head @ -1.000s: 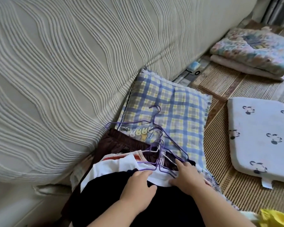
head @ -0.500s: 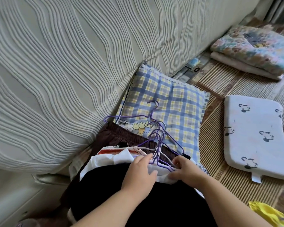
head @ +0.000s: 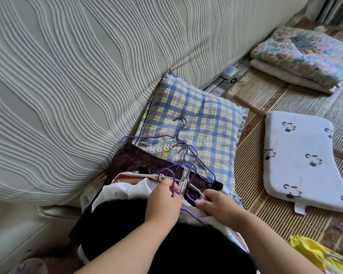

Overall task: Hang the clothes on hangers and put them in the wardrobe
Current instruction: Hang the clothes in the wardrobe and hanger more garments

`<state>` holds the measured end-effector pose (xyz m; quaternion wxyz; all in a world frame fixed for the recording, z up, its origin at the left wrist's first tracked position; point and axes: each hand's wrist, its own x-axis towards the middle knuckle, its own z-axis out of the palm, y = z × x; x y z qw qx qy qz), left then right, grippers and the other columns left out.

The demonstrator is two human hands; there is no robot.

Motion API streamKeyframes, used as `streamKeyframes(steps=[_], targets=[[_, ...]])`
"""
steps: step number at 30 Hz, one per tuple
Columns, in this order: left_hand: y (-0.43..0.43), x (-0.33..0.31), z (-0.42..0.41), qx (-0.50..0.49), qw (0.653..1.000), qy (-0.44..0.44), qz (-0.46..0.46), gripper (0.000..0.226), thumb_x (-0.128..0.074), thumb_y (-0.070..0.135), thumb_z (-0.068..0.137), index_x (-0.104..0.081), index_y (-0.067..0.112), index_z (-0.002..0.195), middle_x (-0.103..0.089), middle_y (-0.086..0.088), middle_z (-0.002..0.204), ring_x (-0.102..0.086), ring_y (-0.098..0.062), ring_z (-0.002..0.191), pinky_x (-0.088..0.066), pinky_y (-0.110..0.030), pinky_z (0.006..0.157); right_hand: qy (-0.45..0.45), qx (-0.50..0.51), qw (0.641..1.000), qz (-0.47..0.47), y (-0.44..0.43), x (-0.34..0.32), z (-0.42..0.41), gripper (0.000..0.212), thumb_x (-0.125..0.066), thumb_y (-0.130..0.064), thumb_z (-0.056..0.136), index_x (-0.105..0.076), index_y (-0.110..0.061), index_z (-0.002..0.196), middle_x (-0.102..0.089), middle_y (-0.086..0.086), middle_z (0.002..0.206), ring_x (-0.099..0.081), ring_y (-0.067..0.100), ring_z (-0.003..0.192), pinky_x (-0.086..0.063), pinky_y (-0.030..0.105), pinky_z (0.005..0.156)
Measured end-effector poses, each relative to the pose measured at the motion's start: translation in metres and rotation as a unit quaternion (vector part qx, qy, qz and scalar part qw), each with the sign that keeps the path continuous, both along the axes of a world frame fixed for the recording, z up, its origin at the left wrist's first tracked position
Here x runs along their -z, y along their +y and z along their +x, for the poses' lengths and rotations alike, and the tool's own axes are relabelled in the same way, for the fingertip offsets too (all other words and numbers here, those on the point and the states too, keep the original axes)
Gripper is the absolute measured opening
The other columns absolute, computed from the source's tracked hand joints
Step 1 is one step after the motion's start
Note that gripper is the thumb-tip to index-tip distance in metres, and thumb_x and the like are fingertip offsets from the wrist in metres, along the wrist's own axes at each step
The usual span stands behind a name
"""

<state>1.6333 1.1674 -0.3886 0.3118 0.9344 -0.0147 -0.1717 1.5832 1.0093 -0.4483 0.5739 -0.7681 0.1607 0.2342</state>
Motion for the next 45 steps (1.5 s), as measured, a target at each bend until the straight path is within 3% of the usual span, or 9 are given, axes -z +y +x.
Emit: streamKeyframes(steps=[4,8,15,22,25,28,34,37,45], targets=[[0.004,-0.007,-0.002,-0.047,0.997,0.049,-0.048,0.032,-0.045,0.004,0.085,-0.057,0.028,0.101,-0.067,0.011,0.102,-0.06,-0.01,0.093,-0.041,-0.018,0.08,-0.004,0.011,1.0,-0.009,0.0,0.001,0.003,0.021,-0.064,-0.028,0.088,-0.051,-0.021,0.073,-0.05,-0.007,0.065,-0.043,0.008,0.062,-0.036,0.026,0.062],[-0.006,-0.009,-0.001,-0.004,0.992,0.013,0.124,0.041,-0.042,0.024,0.093,-0.048,0.043,0.13,-0.06,0.02,0.121,-0.046,-0.015,0.12,-0.035,-0.032,0.095,-0.015,0.02,0.999,0.042,0.006,-0.003,0.001,0.02,-0.067,-0.026,0.086,-0.054,-0.02,0.073,-0.053,-0.011,0.06,-0.044,0.003,0.055,-0.036,0.018,0.054],[-0.026,-0.004,0.002,-0.005,0.999,0.031,-0.018,0.047,-0.065,0.035,0.085,-0.051,0.03,0.13,-0.066,0.005,0.09,-0.061,-0.016,0.093,-0.04,-0.024,0.079,-0.005,0.027,0.989,0.143,0.009,-0.012,-0.005,0.017,-0.062,-0.015,0.089,-0.053,-0.018,0.076,-0.062,-0.004,0.068,-0.059,0.009,0.07,-0.044,0.022,0.059],[-0.018,-0.005,-0.008,-0.048,0.991,-0.107,-0.07,0.027,-0.049,0.022,0.095,-0.064,0.027,0.117,-0.071,0.004,0.105,-0.064,-0.015,0.1,-0.037,-0.011,0.077,-0.002,0.16,0.977,0.143,0.004,-0.005,-0.004,0.013,-0.052,-0.013,0.096,-0.064,-0.009,0.092,-0.072,0.007,0.075,-0.057,0.016,0.063,-0.044,0.032,0.063],[-0.02,-0.007,-0.008,-0.008,0.992,-0.048,-0.12,0.038,-0.046,0.02,0.098,-0.05,0.023,0.135,-0.06,0.006,0.127,-0.053,-0.008,0.119,-0.031,-0.009,0.09,0.019,0.069,0.988,0.134,0.001,-0.005,-0.006,0.016,-0.053,-0.011,0.095,-0.068,-0.013,0.099,-0.072,0.005,0.085,-0.062,0.011,0.07,-0.05,0.029,0.07],[-0.028,-0.011,-0.007,0.045,0.981,-0.007,-0.186,0.032,-0.047,0.017,0.098,-0.052,0.034,0.124,-0.066,0.015,0.107,-0.055,0.013,0.096,-0.035,0.001,0.079,0.075,-0.047,0.98,0.178,0.0,-0.012,-0.001,0.022,-0.053,-0.003,0.092,-0.071,-0.012,0.102,-0.068,0.003,0.079,-0.055,0.008,0.066,-0.048,0.022,0.063],[-0.025,-0.009,0.006,0.025,0.982,-0.031,-0.183,0.024,-0.048,0.016,0.096,-0.056,0.034,0.083,-0.065,0.008,0.066,-0.059,0.003,0.068,-0.042,-0.01,0.069,0.011,0.1,0.995,0.005,-0.028,0.012,0.048,0.038,-0.048,-0.003,0.091,-0.065,-0.019,0.12,-0.067,0.004,0.114,-0.06,0.018,0.102,-0.042,0.023,0.078],[-0.02,-0.005,0.011,0.032,0.983,-0.016,-0.179,0.022,-0.048,0.017,0.096,-0.057,0.033,0.085,-0.067,0.006,0.068,-0.061,0.002,0.069,-0.042,-0.007,0.067,0.047,-0.025,0.983,-0.175,-0.029,0.041,0.068,0.046,-0.047,-0.019,0.096,-0.041,-0.02,0.141,-0.052,0.009,0.136,-0.055,0.025,0.115,-0.044,0.03,0.092],[-0.016,-0.004,0.014,0.042,0.983,-0.005,-0.177,0.021,-0.049,0.016,0.096,-0.058,0.032,0.085,-0.066,0.007,0.068,-0.06,0.007,0.07,-0.039,-0.001,0.064,0.013,-0.089,0.954,-0.288,-0.027,0.056,0.074,0.022,-0.054,-0.025,0.091,-0.062,-0.027,0.111,-0.063,0.006,0.108,-0.056,0.021,0.086,-0.043,0.026,0.068]])
